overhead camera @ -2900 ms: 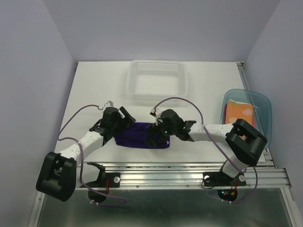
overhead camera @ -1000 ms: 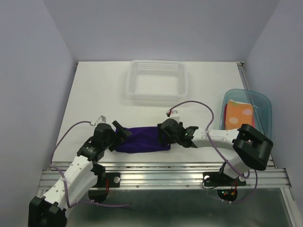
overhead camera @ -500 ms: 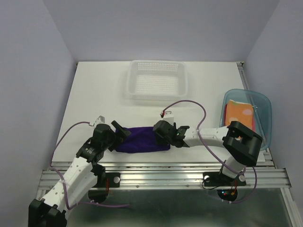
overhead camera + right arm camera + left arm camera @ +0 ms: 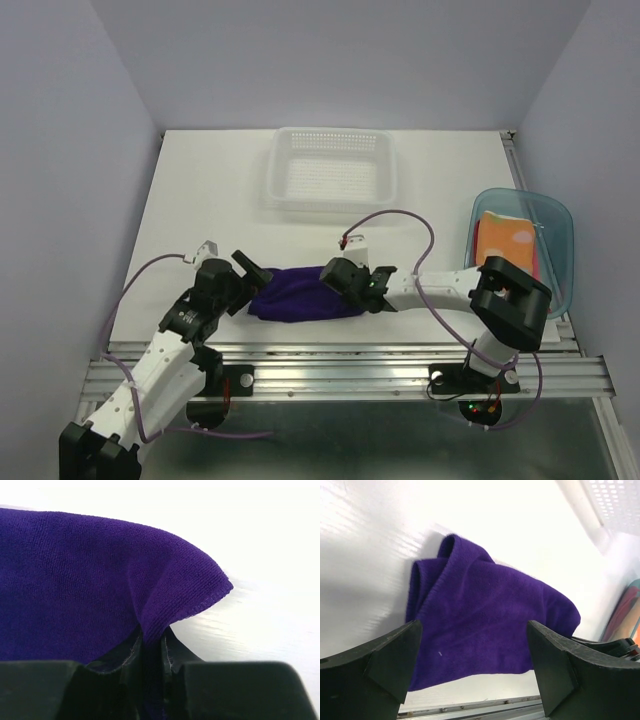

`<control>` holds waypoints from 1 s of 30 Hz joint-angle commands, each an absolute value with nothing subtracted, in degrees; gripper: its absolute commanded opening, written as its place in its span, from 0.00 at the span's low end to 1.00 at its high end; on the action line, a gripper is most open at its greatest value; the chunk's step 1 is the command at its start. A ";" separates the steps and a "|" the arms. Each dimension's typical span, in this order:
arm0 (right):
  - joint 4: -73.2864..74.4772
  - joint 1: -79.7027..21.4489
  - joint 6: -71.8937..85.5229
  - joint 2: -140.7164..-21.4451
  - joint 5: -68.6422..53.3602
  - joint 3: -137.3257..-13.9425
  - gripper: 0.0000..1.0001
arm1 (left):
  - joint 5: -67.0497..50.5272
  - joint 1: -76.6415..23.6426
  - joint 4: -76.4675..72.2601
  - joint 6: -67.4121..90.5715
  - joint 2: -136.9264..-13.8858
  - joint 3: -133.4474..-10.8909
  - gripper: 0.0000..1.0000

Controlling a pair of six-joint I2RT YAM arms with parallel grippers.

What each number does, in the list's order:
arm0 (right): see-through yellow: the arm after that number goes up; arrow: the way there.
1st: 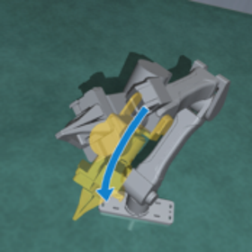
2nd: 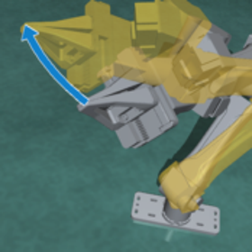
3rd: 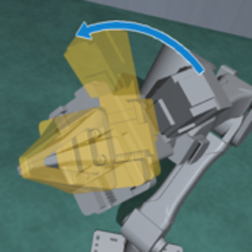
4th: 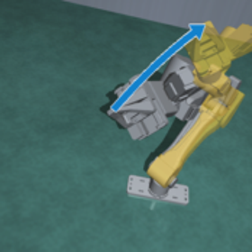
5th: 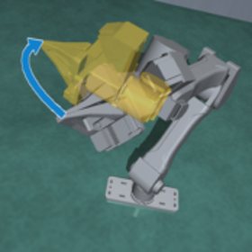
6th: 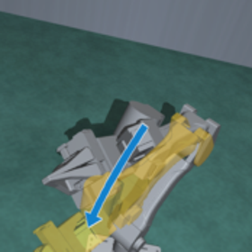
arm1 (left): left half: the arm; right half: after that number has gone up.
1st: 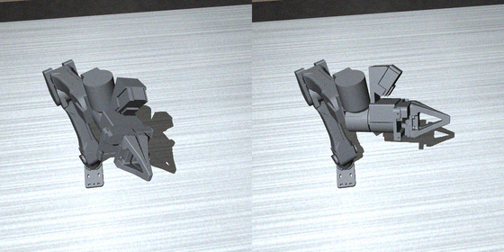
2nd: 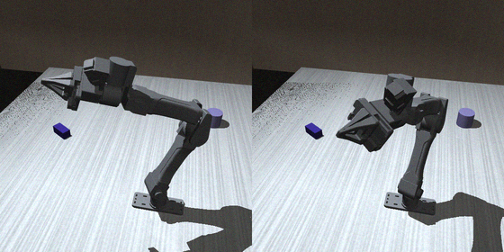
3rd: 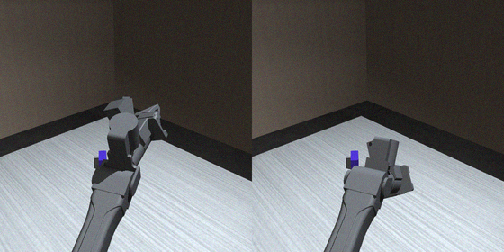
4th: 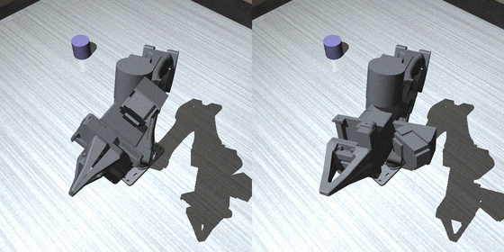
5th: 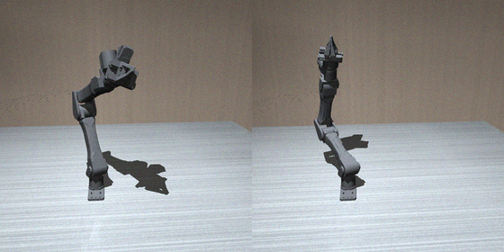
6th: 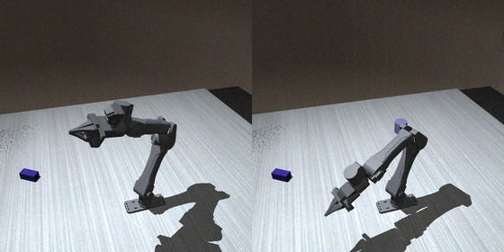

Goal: Fold and stack the towels
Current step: Neatly place the folded towel into the bin

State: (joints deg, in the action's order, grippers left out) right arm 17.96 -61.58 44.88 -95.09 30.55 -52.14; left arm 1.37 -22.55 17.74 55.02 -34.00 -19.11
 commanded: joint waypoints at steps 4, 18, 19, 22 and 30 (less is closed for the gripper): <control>25.57 -60.38 30.88 -89.92 42.44 -54.67 0.03 | 6.06 -22.94 17.31 53.00 -34.89 -25.04 0.97; 21.71 -38.60 14.42 -68.66 37.01 -54.49 0.01 | 3.96 -22.94 7.65 50.01 -42.36 -28.91 0.99; 22.06 -36.06 13.20 -68.29 36.57 -55.01 0.01 | 3.96 -22.94 7.47 49.84 -42.71 -29.18 0.99; 23.73 -30.88 11.69 -68.38 35.77 -57.65 0.01 | 3.87 -22.94 6.68 49.31 -43.50 -30.32 0.99; 28.55 -19.96 12.64 -74.35 33.14 -68.62 0.01 | 3.51 -22.94 6.06 48.08 -44.56 -32.96 0.99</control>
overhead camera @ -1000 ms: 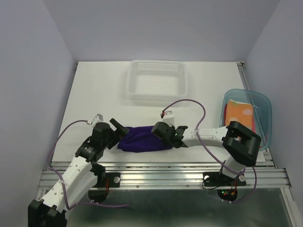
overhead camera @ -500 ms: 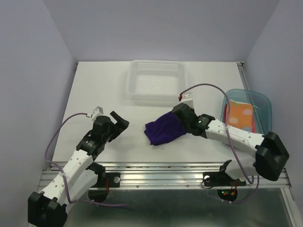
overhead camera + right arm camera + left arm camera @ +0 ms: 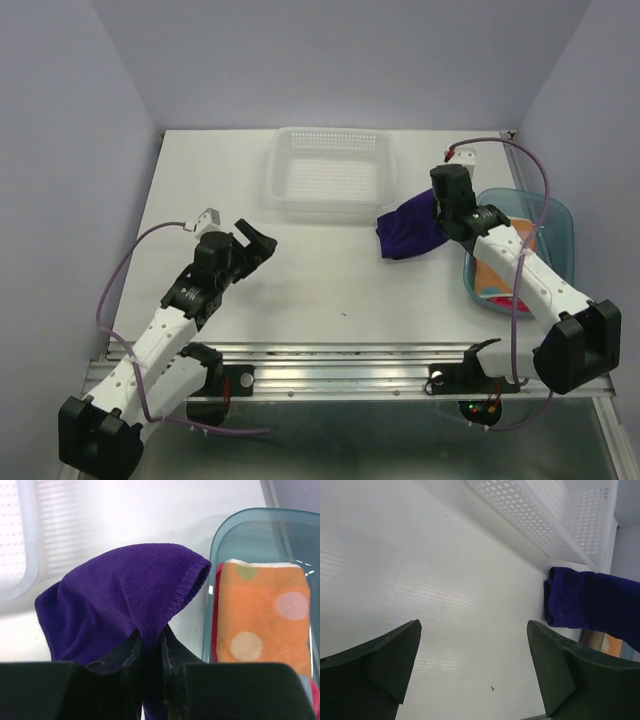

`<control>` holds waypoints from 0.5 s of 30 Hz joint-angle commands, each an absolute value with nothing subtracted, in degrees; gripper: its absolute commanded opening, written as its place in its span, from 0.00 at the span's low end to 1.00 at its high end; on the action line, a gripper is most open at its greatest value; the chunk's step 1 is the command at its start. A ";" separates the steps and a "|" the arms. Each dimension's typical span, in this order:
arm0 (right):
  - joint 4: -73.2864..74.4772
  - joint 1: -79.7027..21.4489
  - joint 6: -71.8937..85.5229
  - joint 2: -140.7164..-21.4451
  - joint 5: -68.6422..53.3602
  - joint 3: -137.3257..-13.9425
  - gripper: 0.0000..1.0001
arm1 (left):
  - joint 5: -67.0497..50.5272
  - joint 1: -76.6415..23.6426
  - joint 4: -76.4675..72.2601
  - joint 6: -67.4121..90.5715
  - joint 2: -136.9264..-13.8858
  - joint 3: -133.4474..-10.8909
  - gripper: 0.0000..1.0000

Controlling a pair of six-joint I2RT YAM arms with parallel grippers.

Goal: Fold and stack the towels
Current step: Neatly place the folded towel into the bin

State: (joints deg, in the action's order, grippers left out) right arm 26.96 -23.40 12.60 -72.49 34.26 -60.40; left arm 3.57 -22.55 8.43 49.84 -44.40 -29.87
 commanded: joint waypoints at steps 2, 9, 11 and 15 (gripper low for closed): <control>29.44 -18.02 13.97 -76.19 32.87 -71.09 0.01 | 3.52 -22.94 5.98 47.81 -44.74 -33.22 0.99; 33.39 -15.21 24.95 -79.71 36.21 -78.65 0.01 | 3.25 -22.94 5.36 47.20 -44.91 -34.19 0.99; 34.36 -13.63 28.03 -80.77 35.95 -80.67 0.01 | 3.25 -22.94 5.19 47.02 -45.00 -34.28 0.99; 37.08 -12.40 34.87 -81.48 38.93 -84.98 0.01 | 2.90 -22.94 4.92 46.15 -46.31 -34.98 0.99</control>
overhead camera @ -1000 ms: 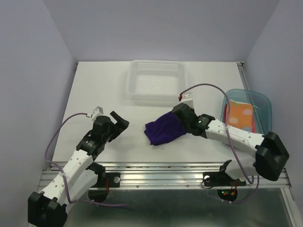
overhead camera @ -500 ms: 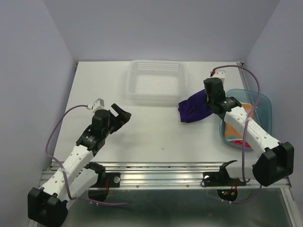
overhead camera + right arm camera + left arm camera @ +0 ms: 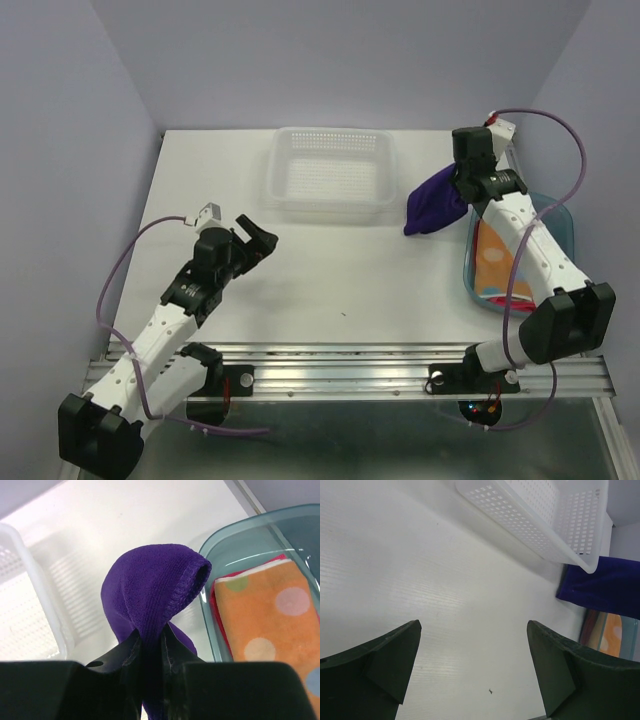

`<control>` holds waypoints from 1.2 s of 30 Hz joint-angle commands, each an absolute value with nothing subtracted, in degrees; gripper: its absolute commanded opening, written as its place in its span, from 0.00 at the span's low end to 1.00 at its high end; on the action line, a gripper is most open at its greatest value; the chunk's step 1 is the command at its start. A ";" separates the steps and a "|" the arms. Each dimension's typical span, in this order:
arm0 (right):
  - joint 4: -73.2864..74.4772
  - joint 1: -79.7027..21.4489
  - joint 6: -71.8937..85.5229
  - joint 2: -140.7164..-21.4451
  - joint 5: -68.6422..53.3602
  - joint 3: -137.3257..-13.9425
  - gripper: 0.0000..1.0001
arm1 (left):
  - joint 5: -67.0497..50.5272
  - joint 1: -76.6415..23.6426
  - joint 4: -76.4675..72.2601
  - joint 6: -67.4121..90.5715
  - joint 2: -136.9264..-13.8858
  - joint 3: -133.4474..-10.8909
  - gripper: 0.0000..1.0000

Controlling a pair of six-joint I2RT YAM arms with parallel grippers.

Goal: Fold and stack the towels
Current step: Neatly place the folded towel into the bin

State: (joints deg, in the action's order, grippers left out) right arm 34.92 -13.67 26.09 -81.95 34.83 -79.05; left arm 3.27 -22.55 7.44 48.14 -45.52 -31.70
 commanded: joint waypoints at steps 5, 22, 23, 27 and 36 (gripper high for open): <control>38.14 -9.33 43.14 -81.03 41.31 -87.53 0.01 | 2.02 -22.94 4.57 45.53 -47.63 -35.68 0.99; 35.86 -0.26 61.79 -78.32 47.02 -88.43 0.01 | 0.35 -22.94 4.04 43.07 -49.30 -36.83 0.99; 36.03 0.95 62.31 -77.88 47.37 -87.63 0.01 | 0.26 -22.94 4.04 43.07 -49.39 -36.83 0.99; 35.95 1.14 64.07 -74.01 49.92 -82.02 0.01 | -0.78 -22.94 3.17 43.24 -49.92 -35.95 0.99; 32.08 1.14 66.53 -63.11 51.42 -64.36 0.01 | -2.99 -22.94 2.46 43.68 -50.19 -34.54 0.99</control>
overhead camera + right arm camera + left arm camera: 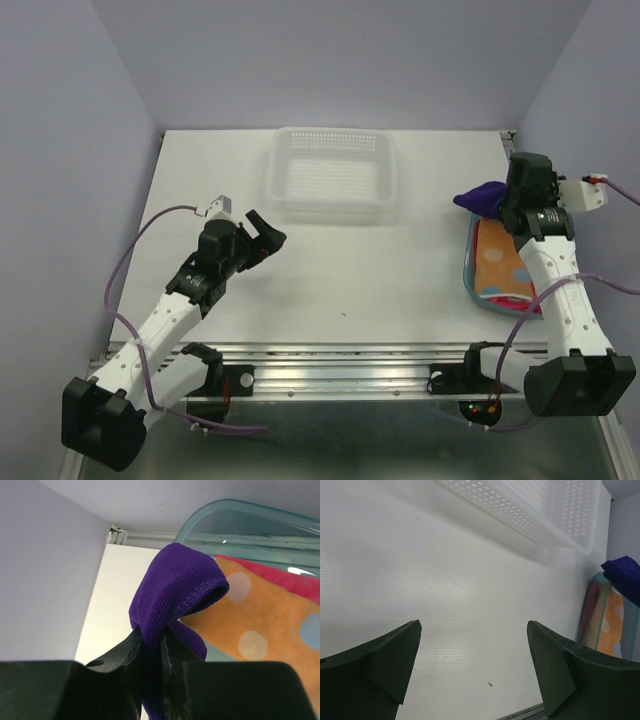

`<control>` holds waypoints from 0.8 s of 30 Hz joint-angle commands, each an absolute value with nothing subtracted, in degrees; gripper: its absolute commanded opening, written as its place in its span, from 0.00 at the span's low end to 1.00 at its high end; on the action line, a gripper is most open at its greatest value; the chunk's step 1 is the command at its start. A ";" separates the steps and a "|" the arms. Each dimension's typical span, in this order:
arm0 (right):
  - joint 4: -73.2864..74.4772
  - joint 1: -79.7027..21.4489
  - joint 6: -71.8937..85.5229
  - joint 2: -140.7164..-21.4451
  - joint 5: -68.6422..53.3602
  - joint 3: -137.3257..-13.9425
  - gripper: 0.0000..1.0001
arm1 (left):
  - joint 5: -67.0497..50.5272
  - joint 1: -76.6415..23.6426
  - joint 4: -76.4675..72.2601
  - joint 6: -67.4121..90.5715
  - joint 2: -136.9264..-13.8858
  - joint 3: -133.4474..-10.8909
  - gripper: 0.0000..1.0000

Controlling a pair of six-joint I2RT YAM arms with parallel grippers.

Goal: Fold and stack the towels
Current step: Neatly place the folded towel into the bin

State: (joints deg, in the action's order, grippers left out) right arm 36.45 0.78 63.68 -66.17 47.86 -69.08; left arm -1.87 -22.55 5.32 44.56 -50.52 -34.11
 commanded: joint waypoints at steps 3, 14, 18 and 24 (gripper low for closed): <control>31.38 1.14 67.32 -60.04 51.77 -60.73 0.01 | -3.43 -22.94 2.46 43.59 -50.19 -34.54 0.99; 29.88 1.14 64.42 -59.23 55.11 -60.99 0.01 | -3.60 -22.94 2.64 43.95 -50.19 -34.19 0.99; 29.98 1.14 65.04 -58.98 55.63 -59.60 0.01 | -3.69 -22.94 2.72 44.03 -49.92 -34.10 0.99; 25.49 1.14 59.60 -57.74 56.60 -58.18 0.01 | -3.43 -22.94 3.08 43.77 -50.18 -34.01 0.99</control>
